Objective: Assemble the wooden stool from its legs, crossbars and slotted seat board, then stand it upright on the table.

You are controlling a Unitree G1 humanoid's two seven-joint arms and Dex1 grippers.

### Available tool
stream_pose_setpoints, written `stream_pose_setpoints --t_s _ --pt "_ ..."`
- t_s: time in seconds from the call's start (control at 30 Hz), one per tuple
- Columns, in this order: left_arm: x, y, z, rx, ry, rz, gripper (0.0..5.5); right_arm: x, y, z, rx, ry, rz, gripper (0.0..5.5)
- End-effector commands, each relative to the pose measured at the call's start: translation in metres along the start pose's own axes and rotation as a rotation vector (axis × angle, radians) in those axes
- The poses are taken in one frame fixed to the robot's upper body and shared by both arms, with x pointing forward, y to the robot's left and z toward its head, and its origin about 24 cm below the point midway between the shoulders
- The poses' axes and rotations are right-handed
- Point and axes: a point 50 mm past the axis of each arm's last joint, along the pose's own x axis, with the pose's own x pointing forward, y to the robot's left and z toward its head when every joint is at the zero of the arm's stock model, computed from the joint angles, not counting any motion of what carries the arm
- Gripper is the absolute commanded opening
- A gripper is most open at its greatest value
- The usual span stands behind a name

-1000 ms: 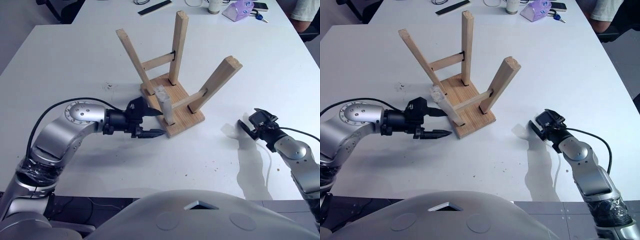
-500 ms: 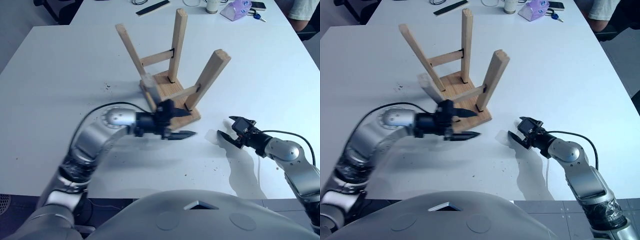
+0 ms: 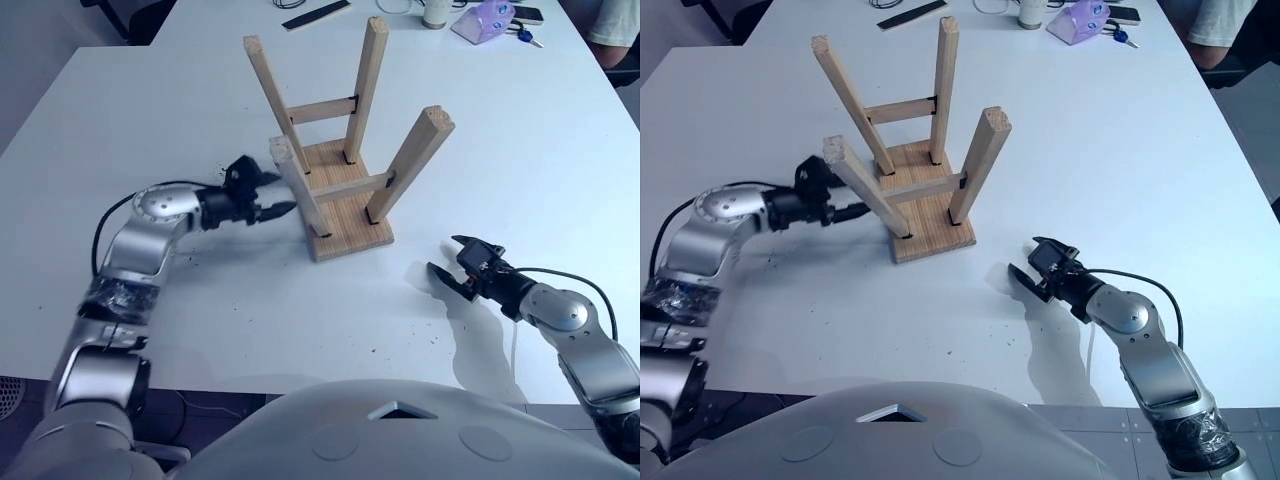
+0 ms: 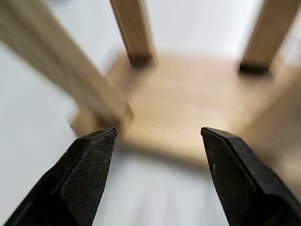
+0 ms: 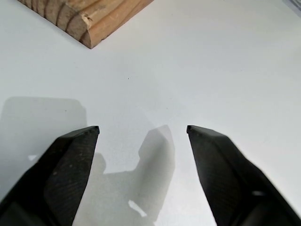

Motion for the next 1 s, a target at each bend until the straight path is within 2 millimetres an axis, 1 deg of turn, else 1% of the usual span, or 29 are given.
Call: stream_pose_setpoints --t_s 0.03,0.13,0.2,0.27,0.33,0.4,0.47,0.6,0.67,0.73,0.8,0.9,1.0 --pt "0.017 -0.036 0.007 0.063 -0.05 -0.164 3.3 0.004 0.009 -0.003 0.008 0.025 0.029 3.47" --pt "0.008 -0.07 0.004 0.122 -0.017 -0.345 3.3 0.006 0.008 -0.002 0.006 0.021 0.042 3.47" --pt "0.005 -0.085 0.002 0.136 0.004 -0.401 3.3 0.008 0.007 -0.003 0.019 0.025 0.031 3.47" --pt "0.014 -0.097 0.003 0.115 0.0 -0.394 3.3 0.012 0.006 -0.006 0.033 0.035 0.015 3.47" --pt "0.028 -0.108 0.006 0.097 -0.022 -0.369 3.3 0.017 0.003 -0.008 0.043 0.042 -0.003 3.47" --pt "0.041 -0.115 0.01 0.122 -0.036 -0.346 3.3 0.02 0.0 -0.007 0.054 0.04 -0.038 3.47" --pt "0.045 -0.115 0.009 0.114 -0.032 -0.299 3.3 0.026 -0.005 -0.002 0.06 0.017 -0.071 3.47" --pt "0.035 -0.11 -0.002 0.106 0.007 -0.248 3.3 0.038 -0.017 0.013 0.093 -0.052 -0.145 3.47" --pt "0.03 -0.107 -0.004 0.143 0.01 -0.234 3.3 0.041 -0.025 0.015 0.109 -0.059 -0.21 3.47" --pt "0.024 -0.104 -0.003 0.108 0.001 -0.22 3.3 0.039 -0.029 0.013 0.127 -0.056 -0.258 3.47" --pt "0.012 -0.1 0.0 0.059 -0.021 -0.209 3.3 0.034 -0.028 0.01 0.133 -0.048 -0.277 3.47" --pt "-0.016 -0.096 -0.002 -0.018 -0.032 -0.208 3.3 0.022 -0.02 0.005 0.15 -0.037 -0.282 3.47" --pt "-0.045 -0.093 -0.012 -0.075 0.006 -0.2 3.3 0.008 -0.008 -0.001 0.167 -0.012 -0.278 3.47"
